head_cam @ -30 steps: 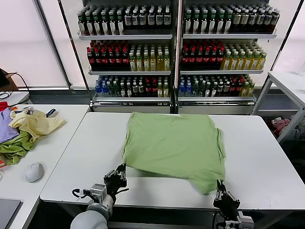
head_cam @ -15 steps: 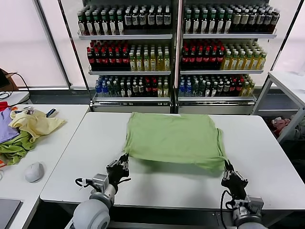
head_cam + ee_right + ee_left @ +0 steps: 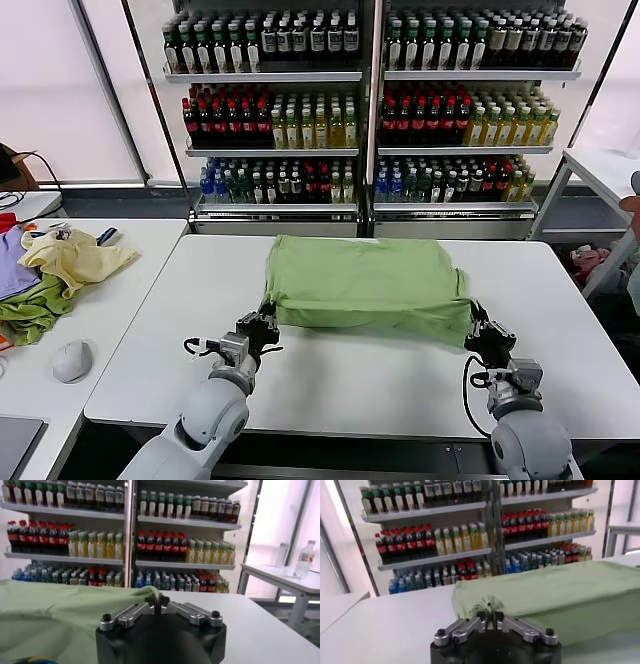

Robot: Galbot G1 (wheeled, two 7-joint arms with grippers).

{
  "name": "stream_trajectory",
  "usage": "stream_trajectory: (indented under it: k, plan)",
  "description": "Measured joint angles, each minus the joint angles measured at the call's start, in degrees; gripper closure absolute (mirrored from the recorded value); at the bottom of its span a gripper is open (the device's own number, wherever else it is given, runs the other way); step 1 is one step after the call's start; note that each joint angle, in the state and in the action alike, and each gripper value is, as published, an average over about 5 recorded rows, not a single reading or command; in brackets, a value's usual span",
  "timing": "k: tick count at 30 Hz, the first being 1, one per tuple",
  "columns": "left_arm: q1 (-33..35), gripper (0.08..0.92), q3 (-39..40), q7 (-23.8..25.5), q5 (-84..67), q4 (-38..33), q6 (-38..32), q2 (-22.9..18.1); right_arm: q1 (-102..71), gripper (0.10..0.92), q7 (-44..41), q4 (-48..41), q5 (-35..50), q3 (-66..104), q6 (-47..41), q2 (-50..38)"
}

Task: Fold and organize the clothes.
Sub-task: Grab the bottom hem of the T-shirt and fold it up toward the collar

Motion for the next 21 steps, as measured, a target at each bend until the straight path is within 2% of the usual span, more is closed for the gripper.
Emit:
stream_trajectory:
  k: [9,21]
  plan:
    - [-5.39,0.83,3.05,-0.28,3.41,6.66,1.15,-1.53,3.97,0.868,-0.56,-4.82,-1.42,-1.97,-0.54,0.23]
    - [-7.61,0.508,3.99,-1.17,6.46,10.7,1.65,-2.49,4.46,0.541,-2.24,-6.25,-2.45,-2.5,-1.16,1.1]
